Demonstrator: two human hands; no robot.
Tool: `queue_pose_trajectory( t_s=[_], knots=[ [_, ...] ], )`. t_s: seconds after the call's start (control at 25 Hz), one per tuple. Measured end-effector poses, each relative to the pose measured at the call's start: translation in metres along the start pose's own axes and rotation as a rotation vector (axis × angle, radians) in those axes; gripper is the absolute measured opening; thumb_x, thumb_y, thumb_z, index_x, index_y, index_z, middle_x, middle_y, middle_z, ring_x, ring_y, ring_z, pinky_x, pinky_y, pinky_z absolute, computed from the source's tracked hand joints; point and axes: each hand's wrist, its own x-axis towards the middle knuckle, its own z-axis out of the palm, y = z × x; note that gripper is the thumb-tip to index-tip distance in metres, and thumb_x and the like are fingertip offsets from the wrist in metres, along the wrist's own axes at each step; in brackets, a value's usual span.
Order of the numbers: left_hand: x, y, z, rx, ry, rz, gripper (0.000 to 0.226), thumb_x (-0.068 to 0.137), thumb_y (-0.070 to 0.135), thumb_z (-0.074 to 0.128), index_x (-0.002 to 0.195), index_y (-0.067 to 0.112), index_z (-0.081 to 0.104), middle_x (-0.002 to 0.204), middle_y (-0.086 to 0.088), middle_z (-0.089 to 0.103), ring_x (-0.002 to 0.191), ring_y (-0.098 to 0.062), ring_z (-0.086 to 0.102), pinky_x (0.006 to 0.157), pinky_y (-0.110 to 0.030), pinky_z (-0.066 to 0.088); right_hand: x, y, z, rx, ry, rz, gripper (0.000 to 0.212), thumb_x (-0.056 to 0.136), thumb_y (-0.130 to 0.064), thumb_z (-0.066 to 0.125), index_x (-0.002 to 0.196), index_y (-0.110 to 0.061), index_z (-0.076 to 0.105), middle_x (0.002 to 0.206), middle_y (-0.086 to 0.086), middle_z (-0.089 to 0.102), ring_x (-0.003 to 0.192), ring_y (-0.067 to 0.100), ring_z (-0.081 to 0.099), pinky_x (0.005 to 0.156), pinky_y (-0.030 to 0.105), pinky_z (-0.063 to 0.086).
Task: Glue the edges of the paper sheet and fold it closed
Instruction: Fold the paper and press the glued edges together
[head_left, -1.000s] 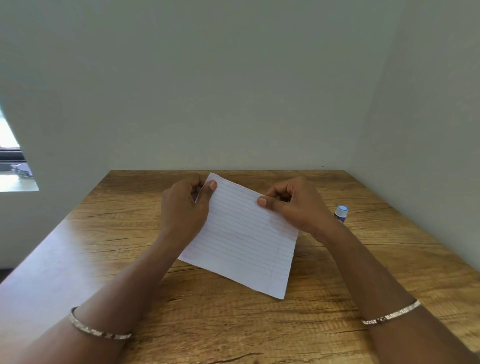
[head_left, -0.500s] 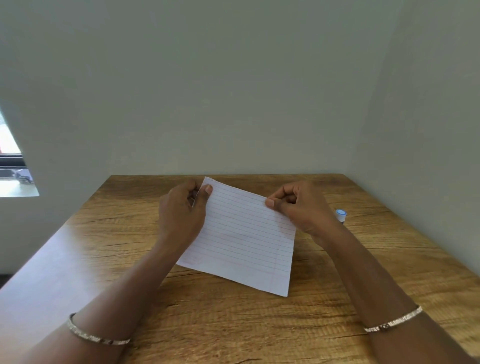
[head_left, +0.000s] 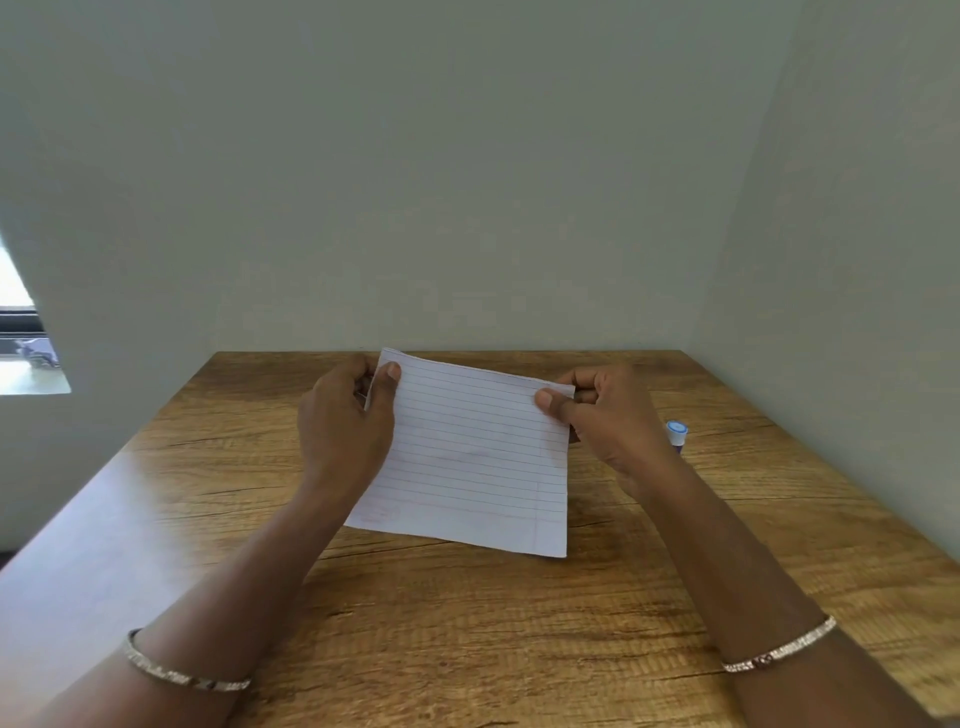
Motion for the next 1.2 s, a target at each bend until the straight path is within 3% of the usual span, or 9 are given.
queue_pose_trajectory(
  t_s=[0.08,0.2,0.32,0.48,0.6,0.72,0.84,0.96,1.2],
  knots=[
    [-0.003,0.003,0.000,0.047,-0.003,0.002,0.022,0.099,0.031,0.055,0.105,0.014,0.066,0.084,0.008,0.065,0.073,-0.012,0.060,0.062,-0.025,0.039,0.000,-0.001,0.000,0.002,0.011,-0.009,0.008,0.085,-0.015,0.079,0.078,-0.012,0.076,0.079,0.013,0.079,0.084,0.035,0.076,0.077,0.054,0.062],
    [-0.005,0.007,-0.002,0.144,0.033,0.107,0.032,0.098,0.029,0.055,0.130,0.025,0.054,0.118,-0.001,0.060,0.105,-0.020,0.060,0.087,-0.036,0.042,0.000,-0.004,-0.001,0.054,-0.061,0.004,0.007,0.085,-0.011,0.078,0.084,-0.004,0.077,0.084,0.015,0.079,0.085,0.032,0.077,0.075,0.046,0.064],
    [-0.007,0.018,-0.004,0.278,-0.001,0.285,0.032,0.092,0.043,0.057,0.124,0.037,0.062,0.134,0.005,0.051,0.126,-0.018,0.047,0.097,-0.040,0.025,-0.003,-0.008,0.003,0.100,-0.163,-0.012,0.009,0.087,-0.009,0.077,0.089,-0.001,0.078,0.084,0.012,0.079,0.079,0.022,0.077,0.066,0.031,0.059],
    [-0.020,0.026,0.005,0.324,-0.150,0.468,0.026,0.093,0.049,0.053,0.113,0.041,0.067,0.140,0.013,0.053,0.139,-0.013,0.036,0.103,-0.048,0.024,-0.007,-0.009,0.010,0.132,-0.257,-0.087,0.017,0.090,-0.016,0.073,0.101,-0.004,0.079,0.087,0.009,0.081,0.082,0.019,0.077,0.067,0.026,0.060],
    [-0.021,0.024,0.008,0.277,-0.168,0.480,0.016,0.093,0.044,0.058,0.100,0.037,0.070,0.128,0.012,0.062,0.136,-0.013,0.042,0.102,-0.050,0.025,-0.007,-0.009,0.014,0.085,-0.232,-0.171,0.018,0.092,-0.021,0.072,0.102,-0.008,0.080,0.088,0.006,0.081,0.081,0.015,0.076,0.066,0.023,0.058],
    [-0.021,0.024,0.008,0.282,-0.170,0.461,0.016,0.092,0.042,0.058,0.093,0.034,0.072,0.107,0.016,0.070,0.116,-0.013,0.058,0.096,-0.045,0.023,-0.007,-0.007,0.019,-0.006,-0.191,-0.219,0.014,0.093,-0.020,0.071,0.098,-0.012,0.081,0.087,0.001,0.080,0.080,0.010,0.074,0.067,0.026,0.055],
    [-0.024,0.028,0.008,0.287,-0.135,0.426,0.016,0.093,0.041,0.058,0.091,0.033,0.072,0.091,0.017,0.073,0.102,-0.010,0.058,0.091,-0.039,0.021,-0.009,-0.007,0.022,0.042,-0.181,-0.208,0.018,0.093,-0.027,0.070,0.100,-0.014,0.080,0.087,-0.001,0.080,0.080,0.009,0.074,0.065,0.025,0.055],
    [-0.020,0.029,0.003,0.242,-0.068,0.312,0.015,0.094,0.040,0.061,0.093,0.032,0.074,0.088,0.016,0.073,0.100,-0.009,0.056,0.088,-0.032,0.016,-0.010,-0.007,0.022,0.065,-0.205,-0.180,0.024,0.090,-0.035,0.072,0.104,-0.016,0.077,0.089,0.000,0.080,0.082,0.011,0.075,0.066,0.021,0.053],
    [-0.016,0.022,0.003,0.201,-0.095,0.183,0.018,0.093,0.042,0.062,0.098,0.032,0.075,0.093,0.017,0.071,0.107,-0.010,0.054,0.089,-0.029,0.014,-0.006,-0.003,0.027,-0.016,-0.088,-0.179,0.016,0.083,-0.026,0.081,0.078,-0.012,0.078,0.073,0.004,0.075,0.065,0.009,0.065,0.059,0.022,0.047]
  ],
)
